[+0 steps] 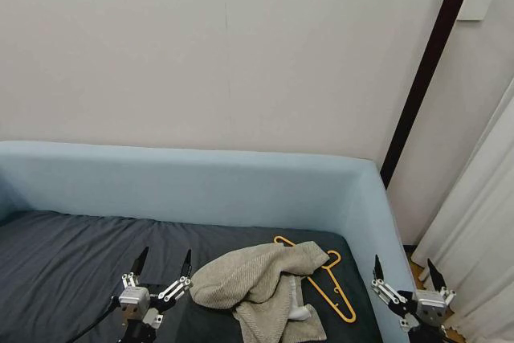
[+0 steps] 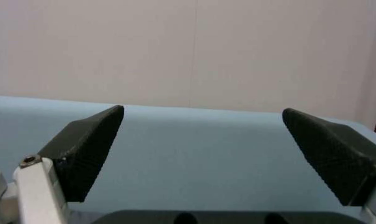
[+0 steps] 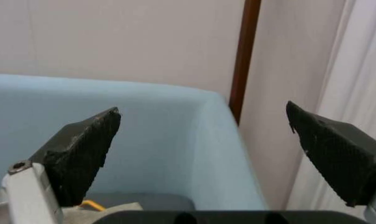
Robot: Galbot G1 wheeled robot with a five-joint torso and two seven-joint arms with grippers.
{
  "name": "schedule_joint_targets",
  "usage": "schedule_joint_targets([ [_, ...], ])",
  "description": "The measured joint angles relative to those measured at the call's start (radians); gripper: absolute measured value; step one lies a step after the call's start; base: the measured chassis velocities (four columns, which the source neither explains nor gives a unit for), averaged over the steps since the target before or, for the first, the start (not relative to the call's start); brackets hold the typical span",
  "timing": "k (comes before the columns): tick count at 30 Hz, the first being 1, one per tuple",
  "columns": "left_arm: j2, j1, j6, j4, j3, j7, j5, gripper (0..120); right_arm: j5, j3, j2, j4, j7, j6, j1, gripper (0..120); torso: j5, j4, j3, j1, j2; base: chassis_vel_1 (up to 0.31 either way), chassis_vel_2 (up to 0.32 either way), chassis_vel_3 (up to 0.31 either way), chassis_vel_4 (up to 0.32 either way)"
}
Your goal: Pick up the clothes from the sofa and hang them on the clothes hanger.
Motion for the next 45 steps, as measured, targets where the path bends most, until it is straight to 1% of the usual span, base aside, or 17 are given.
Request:
schedule_joint_targets([
  [4, -0.008, 0.002, -0.007, -0.003, 0.003, -0.002, 0.009, 100, 0.089, -0.008, -0.056, 0.022, -0.01, -0.037, 0.008, 100, 0.0001, 0.0001, 0.0, 0.0, 0.0, 0.0, 0.0, 0.0, 0.0],
  [7, -0.001, 0.0, -0.007, -0.013, -0.01, -0.001, 0.032, 100, 0.281, -0.011, -0.119, 0.09, 0.007, -0.159, 0.029, 100, -0.0001, -0.0001, 0.0, 0.0, 0.0, 0.0, 0.0, 0.0, 0.0],
  [8, -0.001, 0.0, -0.007, -0.013, -0.01, -0.001, 0.032, 100, 0.281, -0.011, -0.119, 0.09, 0.007, -0.159, 0.029, 100, -0.0001, -0.0001, 0.0, 0.0, 0.0, 0.0, 0.0, 0.0, 0.0],
  [11, 0.014, -0.003, -0.011, 0.009, -0.023, 0.002, 0.049, 100, 0.508, -0.027, -0.161, 0.125, 0.076, -0.297, 0.087, 100, -0.0001, 0.0001, 0.0, 0.0, 0.0, 0.0, 0.0, 0.0, 0.0],
  [12, 0.014, -0.003, -0.011, 0.009, -0.023, 0.002, 0.049, 100, 0.508, -0.027, -0.161, 0.125, 0.076, -0.297, 0.087, 100, -0.0001, 0.0001, 0.0, 0.0, 0.0, 0.0, 0.0, 0.0, 0.0],
  [13, 0.023, -0.007, -0.012, 0.03, -0.031, 0.005, 0.053, 100, 0.622, -0.038, -0.175, 0.124, 0.111, -0.357, 0.124, 100, -0.0001, 0.0002, 0.0, 0.0, 0.0, 0.0, 0.0, 0.0, 0.0],
  [15, 0.048, -0.02, -0.014, 0.074, -0.058, 0.004, 0.06, 100, 0.813, -0.074, -0.197, 0.069, 0.157, -0.431, 0.215, 100, -0.0002, -0.0003, 0.0, 0.0, 0.0, 0.0, 0.0, 0.0, 0.0],
  [17, 0.073, -0.023, -0.012, 0.093, -0.087, 0.0, 0.056, 100, 0.917, -0.123, -0.207, -0.01, 0.168, -0.453, 0.295, 100, -0.0001, 0.0002, 0.0, 0.0, 0.0, 0.0, 0.0, 0.0, 0.0],
  [18, 0.073, -0.023, -0.012, 0.093, -0.087, 0.0, 0.056, 100, 0.917, -0.123, -0.207, -0.01, 0.168, -0.453, 0.295, 100, -0.0001, 0.0002, 0.0, 0.0, 0.0, 0.0, 0.0, 0.0, 0.0],
  [23, 0.1, -0.028, -0.013, 0.121, -0.155, -0.001, 0.057, 100, 1.109, -0.259, -0.171, -0.233, 0.213, -0.516, 0.529, 100, -0.0003, 0.0002, 0.0, 0.0, 0.0, 0.0, 0.0, 0.0, 0.0],
  [24, 0.1, -0.028, -0.013, 0.121, -0.155, -0.001, 0.057, 100, 1.109, -0.259, -0.171, -0.233, 0.213, -0.516, 0.529, 100, -0.0003, 0.0002, 0.0, 0.0, 0.0, 0.0, 0.0, 0.0, 0.0],
  [28, 0.093, -0.021, -0.028, 0.135, -0.188, -0.001, 0.058, 100, 1.156, -0.343, -0.091, -0.465, 0.228, -0.522, 0.679, 100, -0.0001, 0.0003, 0.0, 0.0, 0.0, 0.0, 0.0, 0.0, 0.0],
  [29, 0.093, -0.021, -0.028, 0.135, -0.188, -0.001, 0.058, 100, 1.156, -0.343, -0.091, -0.465, 0.228, -0.522, 0.679, 100, -0.0001, 0.0003, 0.0, 0.0, 0.0, 0.0, 0.0, 0.0, 0.0],
  [36, 0.087, -0.016, -0.049, 0.144, -0.214, -0.003, 0.062, 100, 1.168, -0.354, 0.019, -0.671, 0.192, -0.503, 0.766, 100, -0.0003, 0.0, 0.0, 0.0, 0.0, 0.0, 0.0, 0.0, 0.0],
  [38, 0.082, -0.014, -0.059, 0.148, -0.217, -0.003, 0.066, 100, 1.147, -0.345, 0.071, -0.762, 0.156, -0.489, 0.797, 100, -0.0002, 0.0001, 0.0, 0.0, 0.0, 0.0, 0.0, 0.0, 0.0],
  [43, 0.077, -0.013, -0.066, 0.151, -0.217, -0.003, 0.07, 100, 1.112, -0.339, 0.116, -0.825, 0.135, -0.482, 0.812, 100, -0.0002, 0.0, 0.0, 0.0, 0.0, 0.0, 0.0, 0.0, 0.0],
  [45, 0.077, -0.015, -0.066, 0.152, -0.218, -0.003, 0.07, 100, 1.092, -0.342, 0.13, -0.834, 0.135, -0.487, 0.812, 94, -0.0003, 0.0, 0.0, 0.0, 0.0, 0.0, 0.0, 0.0, 0.0],
])
